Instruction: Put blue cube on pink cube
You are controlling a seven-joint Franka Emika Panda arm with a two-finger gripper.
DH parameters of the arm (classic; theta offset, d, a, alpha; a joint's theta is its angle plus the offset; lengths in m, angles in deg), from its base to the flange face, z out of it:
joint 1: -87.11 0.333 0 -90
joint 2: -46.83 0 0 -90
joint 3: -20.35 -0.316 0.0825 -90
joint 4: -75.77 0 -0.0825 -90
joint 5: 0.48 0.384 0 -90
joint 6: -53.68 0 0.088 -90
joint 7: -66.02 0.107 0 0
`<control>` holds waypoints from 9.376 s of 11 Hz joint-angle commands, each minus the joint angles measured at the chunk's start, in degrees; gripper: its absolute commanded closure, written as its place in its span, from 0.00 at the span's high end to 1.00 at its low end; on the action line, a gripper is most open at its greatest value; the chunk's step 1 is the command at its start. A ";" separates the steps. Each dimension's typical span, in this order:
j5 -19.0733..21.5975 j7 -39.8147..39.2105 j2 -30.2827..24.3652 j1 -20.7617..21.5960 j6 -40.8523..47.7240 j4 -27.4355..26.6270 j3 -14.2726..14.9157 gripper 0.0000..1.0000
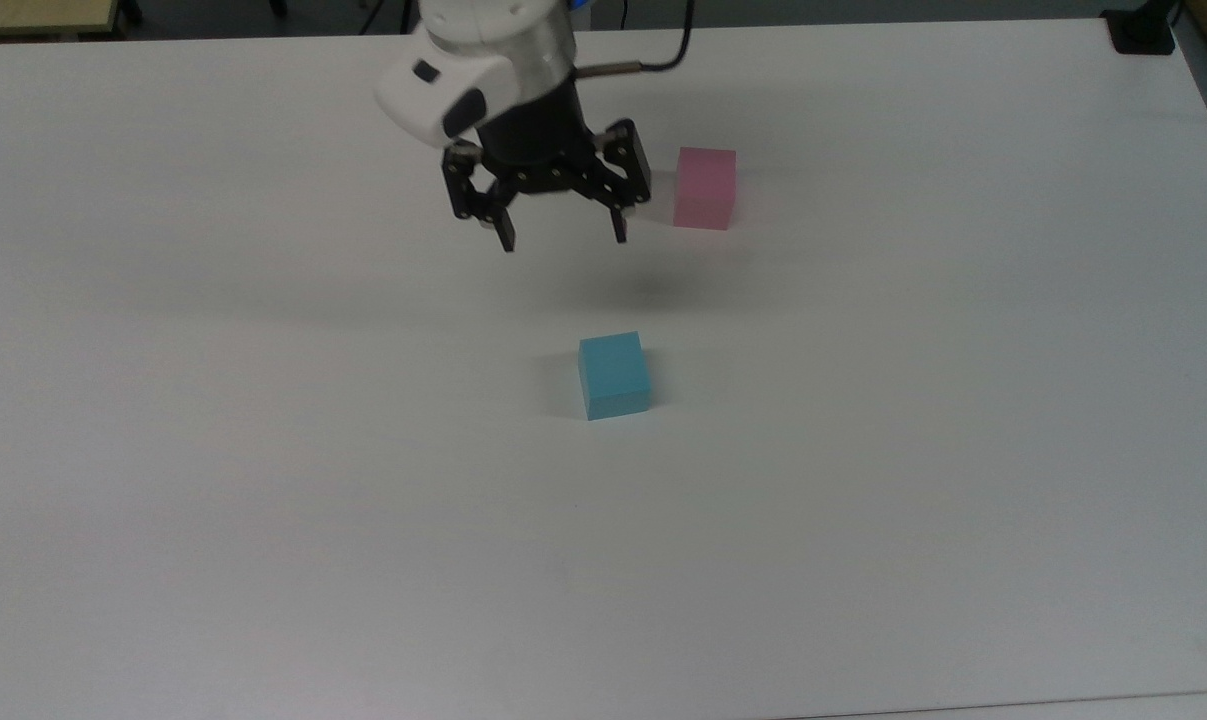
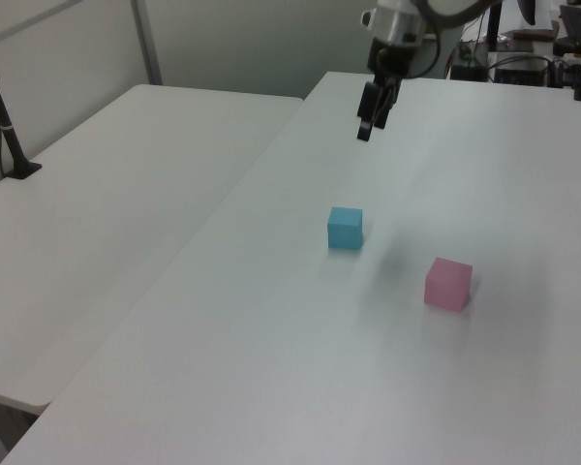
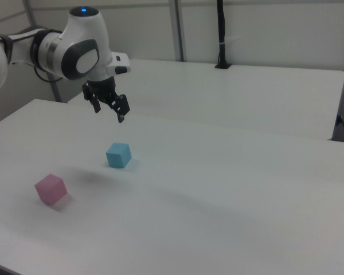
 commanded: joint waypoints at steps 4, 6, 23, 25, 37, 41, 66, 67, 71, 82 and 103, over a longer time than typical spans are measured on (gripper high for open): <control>-4.02 6.76 5.34 4.06 -5.82 -0.30 0.44 1.00; -7.45 9.56 8.06 4.86 -7.66 -0.30 0.44 1.00; -15.99 16.96 16.25 4.25 -10.66 0.93 -2.64 0.31; -16.08 16.88 16.25 4.50 -10.57 0.93 -2.64 0.27; -15.73 16.88 2.75 1.53 0.38 -0.56 -2.64 0.25; -14.94 16.88 -6.92 -1.29 8.48 -1.35 -2.73 0.25; -8.44 23.38 -19.96 -6.74 -2.13 -31.50 -28.21 0.24; -8.35 23.29 -19.27 -6.74 -2.13 -31.50 -28.21 0.24; -8.44 23.38 -16.98 -6.66 -4.23 -31.50 -28.21 0.24; -10.55 24.96 -16.44 -6.91 1.44 -29.06 -28.21 1.00; -13.09 -15.64 -11.08 -2.61 22.56 5.68 9.14 1.00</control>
